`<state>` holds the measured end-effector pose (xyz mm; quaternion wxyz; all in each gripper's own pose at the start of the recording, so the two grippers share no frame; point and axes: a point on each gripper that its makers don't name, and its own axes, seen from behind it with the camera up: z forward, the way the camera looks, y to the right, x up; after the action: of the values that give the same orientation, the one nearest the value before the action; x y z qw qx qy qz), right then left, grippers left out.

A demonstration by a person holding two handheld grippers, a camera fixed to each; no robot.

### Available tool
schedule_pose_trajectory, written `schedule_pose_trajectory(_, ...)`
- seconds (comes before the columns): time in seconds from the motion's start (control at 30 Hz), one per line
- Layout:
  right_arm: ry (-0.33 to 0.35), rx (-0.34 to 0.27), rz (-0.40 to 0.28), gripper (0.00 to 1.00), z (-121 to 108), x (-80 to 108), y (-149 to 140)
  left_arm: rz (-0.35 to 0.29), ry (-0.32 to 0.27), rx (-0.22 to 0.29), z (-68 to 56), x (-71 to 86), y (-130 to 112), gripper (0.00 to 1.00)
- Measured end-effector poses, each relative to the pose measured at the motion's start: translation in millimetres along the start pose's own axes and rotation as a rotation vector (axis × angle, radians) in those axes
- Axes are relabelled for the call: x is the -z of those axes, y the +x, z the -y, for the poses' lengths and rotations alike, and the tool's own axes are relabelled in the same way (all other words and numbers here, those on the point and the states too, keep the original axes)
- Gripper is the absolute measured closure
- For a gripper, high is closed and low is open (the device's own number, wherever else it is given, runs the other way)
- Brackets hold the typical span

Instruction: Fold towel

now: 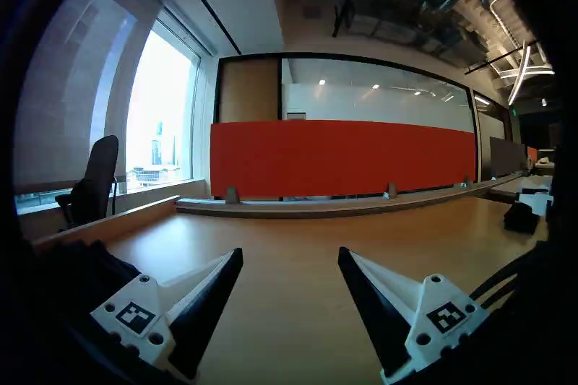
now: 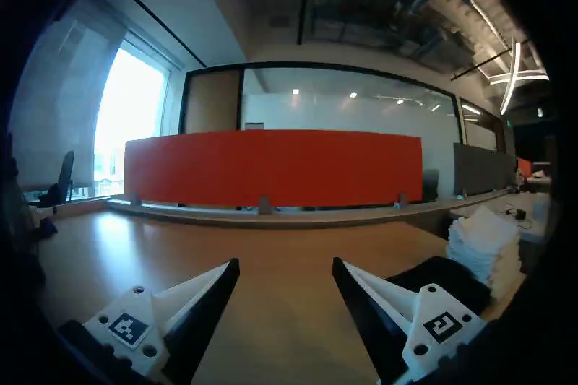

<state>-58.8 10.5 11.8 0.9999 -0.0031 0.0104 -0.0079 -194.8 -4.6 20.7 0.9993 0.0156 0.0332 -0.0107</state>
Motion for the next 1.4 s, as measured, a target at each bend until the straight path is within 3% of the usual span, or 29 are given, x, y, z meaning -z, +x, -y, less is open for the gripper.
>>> schedule_pose_trajectory(1.4, 0.0, 0.0, 0.0, 0.0, -0.1, 0.6, 2.0, 0.002, -0.001, 0.001, 1.1, 0.2, 5.6, 0.02)
